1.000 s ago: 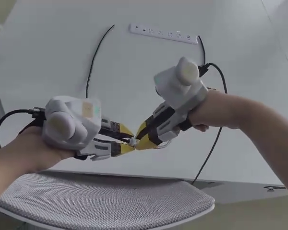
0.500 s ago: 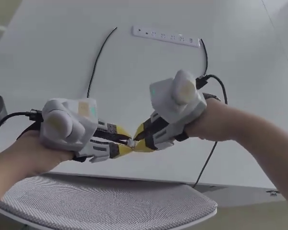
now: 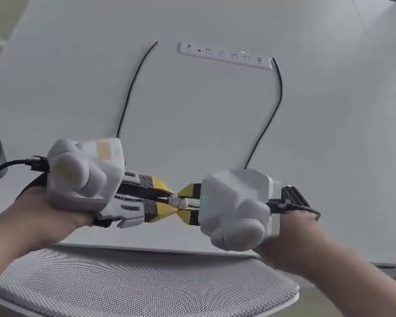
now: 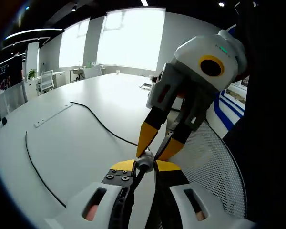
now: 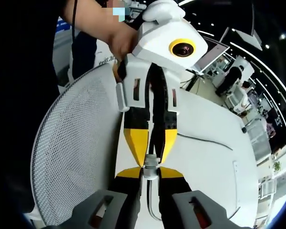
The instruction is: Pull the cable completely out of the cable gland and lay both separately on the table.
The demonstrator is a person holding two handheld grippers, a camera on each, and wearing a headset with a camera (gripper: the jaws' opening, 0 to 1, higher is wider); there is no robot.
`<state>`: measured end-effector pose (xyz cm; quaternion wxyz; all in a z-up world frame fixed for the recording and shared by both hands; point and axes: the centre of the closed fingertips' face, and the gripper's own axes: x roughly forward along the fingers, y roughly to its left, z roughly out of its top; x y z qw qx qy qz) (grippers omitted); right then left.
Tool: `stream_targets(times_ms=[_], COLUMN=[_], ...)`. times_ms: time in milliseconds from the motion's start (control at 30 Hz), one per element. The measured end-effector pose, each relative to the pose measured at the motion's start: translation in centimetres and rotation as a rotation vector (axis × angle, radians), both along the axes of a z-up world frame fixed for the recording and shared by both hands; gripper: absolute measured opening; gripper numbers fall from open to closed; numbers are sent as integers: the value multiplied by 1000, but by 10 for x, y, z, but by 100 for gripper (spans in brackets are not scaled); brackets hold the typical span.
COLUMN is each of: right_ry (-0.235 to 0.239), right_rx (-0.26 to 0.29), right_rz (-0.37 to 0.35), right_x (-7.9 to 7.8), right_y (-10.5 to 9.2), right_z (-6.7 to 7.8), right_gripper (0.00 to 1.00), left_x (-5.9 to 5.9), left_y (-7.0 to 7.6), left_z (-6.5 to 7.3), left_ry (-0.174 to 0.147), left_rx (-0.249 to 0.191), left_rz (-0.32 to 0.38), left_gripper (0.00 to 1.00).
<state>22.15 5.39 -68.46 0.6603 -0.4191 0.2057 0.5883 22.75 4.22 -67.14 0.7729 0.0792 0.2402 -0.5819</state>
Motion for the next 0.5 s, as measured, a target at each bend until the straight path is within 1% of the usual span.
stream_targets(times_ms=[67,100,133,167,200,267,300,333,400,433,467,500], right_ry=[6,9,1,-2,0,8,18,29,46,72,88,116], right_rx=[-3,-3,2,4,7,14,20,24,36,43,53,72], right_rz=[2,-5,-8,-5,-12,-25,-34,-42,-62,-79,-86,-108], right_x=[1,2,3,4,6,8,9,10,12,11,11,12], right_y=[0,1,1,1,1,1,0,0,-1,-3,-3,-3], right_z=[0,1,2,3,4,5,6,7,9,9,10,12], right_gripper=[8,8,8,8,8,8,8,8,8,9,9,10], left_x=[0,0,2,3,3,4,5,5,7,7,6,6], left_y=[0,0,1,1,1,0,0,-1,-1,-1,-2,-2], left_z=[0,1,2,3,5,8,9,9,10,11,11,11], left_ry=[2,-2,-9,-10,-13,-31,-42,-42,-57,-64,-74,-88], left_rx=[6,6,4,3,-6,-14,-18,-20,-31,-33,-33,-31], left_rz=[-9,-10,-10,-11,-16,-26,-29,-30,-29,-34,-40,-49], left_gripper=[16,16,16,16,16,16,16,16,16,16,16,16])
